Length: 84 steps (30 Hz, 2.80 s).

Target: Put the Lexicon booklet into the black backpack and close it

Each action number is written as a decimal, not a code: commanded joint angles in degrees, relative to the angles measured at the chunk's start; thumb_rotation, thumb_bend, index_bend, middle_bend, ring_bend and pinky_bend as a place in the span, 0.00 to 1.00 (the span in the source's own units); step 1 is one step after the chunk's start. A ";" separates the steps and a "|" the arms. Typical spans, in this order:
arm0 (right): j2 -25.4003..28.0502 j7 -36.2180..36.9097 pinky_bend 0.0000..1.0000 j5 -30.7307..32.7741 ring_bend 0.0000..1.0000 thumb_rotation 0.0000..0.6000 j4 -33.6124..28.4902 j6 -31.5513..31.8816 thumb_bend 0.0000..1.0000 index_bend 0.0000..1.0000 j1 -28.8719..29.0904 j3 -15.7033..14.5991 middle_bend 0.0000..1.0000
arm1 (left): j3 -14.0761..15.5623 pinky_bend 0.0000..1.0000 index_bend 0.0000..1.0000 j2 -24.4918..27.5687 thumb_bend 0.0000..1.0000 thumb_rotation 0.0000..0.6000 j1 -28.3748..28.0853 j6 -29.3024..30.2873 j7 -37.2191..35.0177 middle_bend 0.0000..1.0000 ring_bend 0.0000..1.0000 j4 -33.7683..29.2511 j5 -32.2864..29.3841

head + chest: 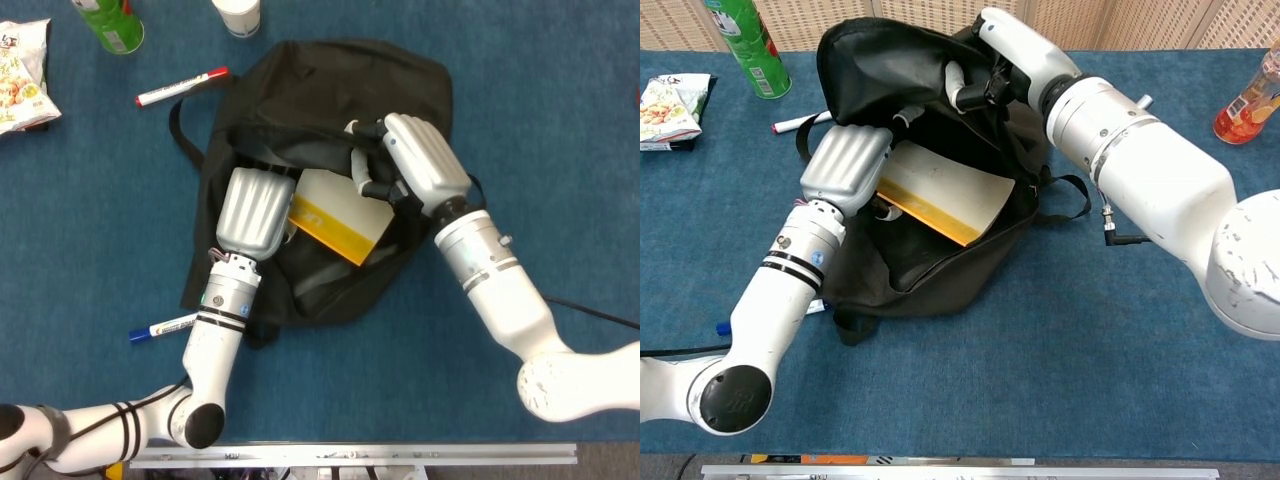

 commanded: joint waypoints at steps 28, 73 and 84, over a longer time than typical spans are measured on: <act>1.81 2.09 0.84 -1.63 0.58 1.00 0.89 -2.44 0.68 0.66 -1.40 -1.88 0.60 | 6.60 0.16 0.00 25.32 0.03 1.00 6.81 3.18 5.82 0.00 0.00 -24.43 -3.71; 28.13 7.10 0.54 -27.59 0.32 1.00 -0.61 5.76 0.30 0.36 -22.23 -20.59 0.46 | 8.11 0.16 0.01 43.35 0.03 1.00 15.75 8.28 -21.73 0.00 0.00 -20.38 3.16; 31.29 14.00 0.54 -38.16 0.32 1.00 11.13 19.62 0.28 0.41 -35.42 -24.58 0.47 | 9.69 0.16 0.05 44.92 0.03 1.00 20.15 14.64 -24.46 0.00 0.00 -15.43 7.71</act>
